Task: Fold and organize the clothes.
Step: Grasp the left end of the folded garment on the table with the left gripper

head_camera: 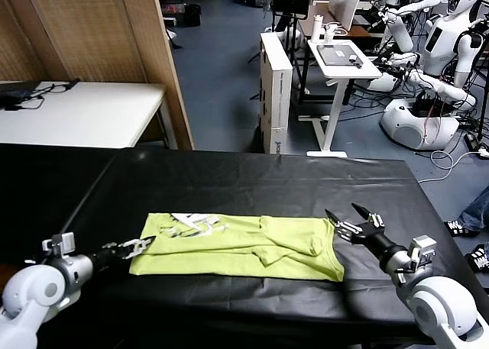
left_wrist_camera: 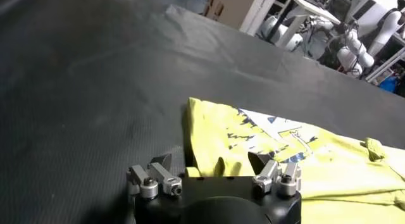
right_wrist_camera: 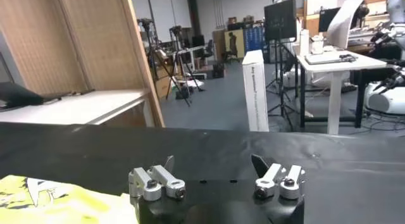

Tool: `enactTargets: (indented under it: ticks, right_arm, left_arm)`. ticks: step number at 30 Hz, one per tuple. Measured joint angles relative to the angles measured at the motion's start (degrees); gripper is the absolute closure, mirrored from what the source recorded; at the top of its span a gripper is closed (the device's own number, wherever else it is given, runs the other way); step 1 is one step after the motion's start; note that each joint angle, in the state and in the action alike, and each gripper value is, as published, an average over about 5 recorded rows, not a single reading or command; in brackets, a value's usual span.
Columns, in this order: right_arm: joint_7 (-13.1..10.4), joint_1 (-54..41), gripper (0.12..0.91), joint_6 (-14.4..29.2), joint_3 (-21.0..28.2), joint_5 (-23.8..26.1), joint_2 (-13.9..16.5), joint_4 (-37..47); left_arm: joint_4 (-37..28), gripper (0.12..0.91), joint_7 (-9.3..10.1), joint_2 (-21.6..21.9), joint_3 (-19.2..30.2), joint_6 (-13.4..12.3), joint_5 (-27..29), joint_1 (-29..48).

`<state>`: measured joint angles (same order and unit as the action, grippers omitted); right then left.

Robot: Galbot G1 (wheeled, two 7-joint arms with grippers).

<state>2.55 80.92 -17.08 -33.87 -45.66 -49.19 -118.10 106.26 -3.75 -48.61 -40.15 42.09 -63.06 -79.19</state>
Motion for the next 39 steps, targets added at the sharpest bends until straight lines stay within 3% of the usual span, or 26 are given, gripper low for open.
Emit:
enactTargets:
  ticks: [13, 18, 22, 27, 30, 33, 39]
  right_arm:
    - [0.0, -0.1, 0.118, -0.1, 0.3, 0.3, -0.2, 0.0]
    - [0.0, -0.1, 0.118, -0.1, 0.6, 0.5, -0.4, -0.1]
    - [0.0, -0.3, 0.118, -0.1, 0.9, 0.7, -0.3, -0.1]
    - [0.1, -0.5, 0.118, 0.0, 1.3, 1.3, -0.6, -0.1]
    - [0.1, -0.5, 0.118, 0.1, 1.5, 1.8, -1.1, -0.1]
    - [0.0, -0.5, 0.118, 0.1, 1.6, 2.2, -1.6, -0.1]
    - [-0.2, -0.8, 0.118, 0.7, 1.6, 3.0, -2.5, 0.3]
  left_arm:
    - [0.9, 0.128, -0.01, -2.2, 0.5, 0.0, 0.2, -0.4]
    - [1.0, 0.179, -0.01, -2.8, 0.6, 0.0, 0.3, -0.6]
    - [1.2, 0.334, 0.02, -3.4, 1.1, 0.0, 0.6, -0.5]
    - [1.4, 0.643, 0.13, -3.8, 1.6, 0.2, 1.3, -0.4]
    - [1.7, 0.774, 0.31, -3.8, 1.7, 0.3, 1.6, -0.3]
    - [2.0, 0.823, 1.12, -3.7, 1.6, 0.3, 1.9, -0.2]
    - [2.5, 0.832, 2.76, -2.6, 0.2, 0.3, 3.0, -0.7]
